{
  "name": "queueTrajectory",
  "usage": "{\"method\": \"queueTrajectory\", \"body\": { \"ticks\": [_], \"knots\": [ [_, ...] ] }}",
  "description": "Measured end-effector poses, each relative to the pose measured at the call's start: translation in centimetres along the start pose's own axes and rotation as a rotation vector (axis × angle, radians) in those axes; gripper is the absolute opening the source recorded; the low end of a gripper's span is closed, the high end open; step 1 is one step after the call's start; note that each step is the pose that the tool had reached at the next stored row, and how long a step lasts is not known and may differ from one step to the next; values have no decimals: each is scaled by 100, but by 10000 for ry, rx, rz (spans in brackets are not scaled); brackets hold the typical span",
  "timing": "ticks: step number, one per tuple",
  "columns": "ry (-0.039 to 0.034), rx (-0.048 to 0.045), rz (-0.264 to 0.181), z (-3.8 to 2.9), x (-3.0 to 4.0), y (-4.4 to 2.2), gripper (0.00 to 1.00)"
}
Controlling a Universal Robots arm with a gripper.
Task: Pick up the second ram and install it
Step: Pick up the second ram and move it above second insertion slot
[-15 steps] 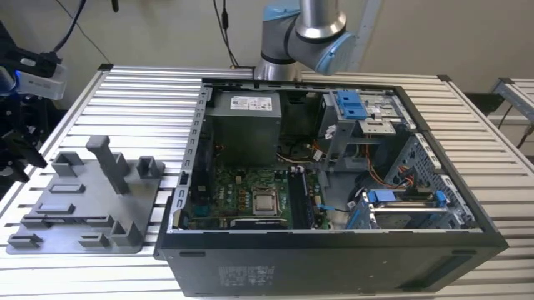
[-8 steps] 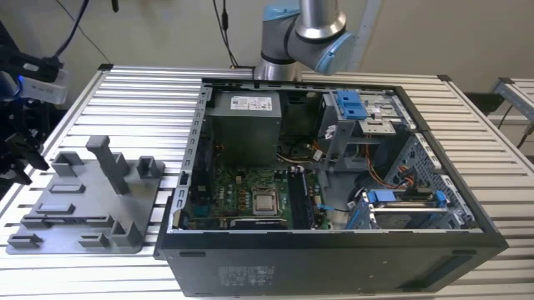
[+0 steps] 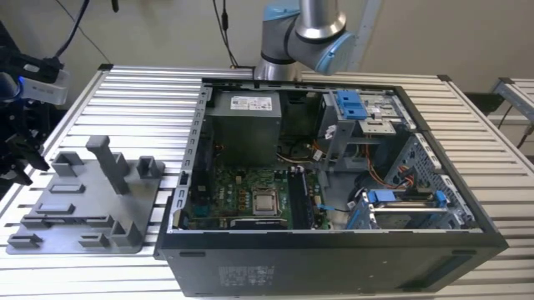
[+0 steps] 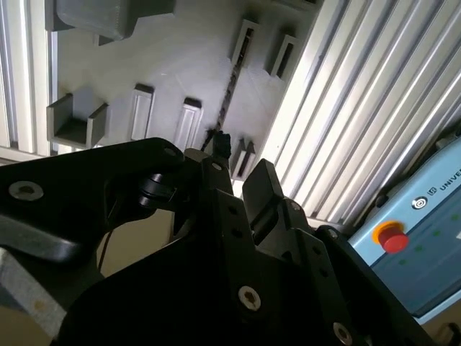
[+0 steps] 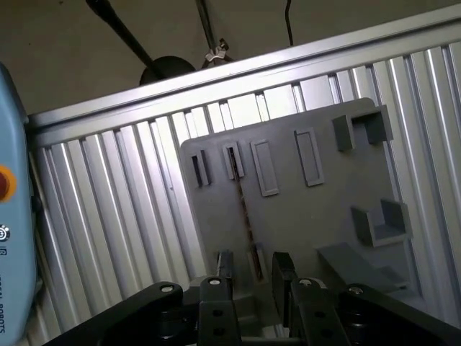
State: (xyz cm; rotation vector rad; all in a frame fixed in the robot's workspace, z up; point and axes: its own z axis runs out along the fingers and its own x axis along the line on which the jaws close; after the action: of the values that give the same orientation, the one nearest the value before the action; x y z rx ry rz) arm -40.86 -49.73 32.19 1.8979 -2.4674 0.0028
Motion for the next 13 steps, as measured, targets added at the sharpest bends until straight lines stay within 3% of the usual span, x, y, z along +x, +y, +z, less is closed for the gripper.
{"method": "queueTrajectory", "body": {
  "ticks": [13],
  "knots": [
    [0,7,0,106,0,8,36]
  ]
}}
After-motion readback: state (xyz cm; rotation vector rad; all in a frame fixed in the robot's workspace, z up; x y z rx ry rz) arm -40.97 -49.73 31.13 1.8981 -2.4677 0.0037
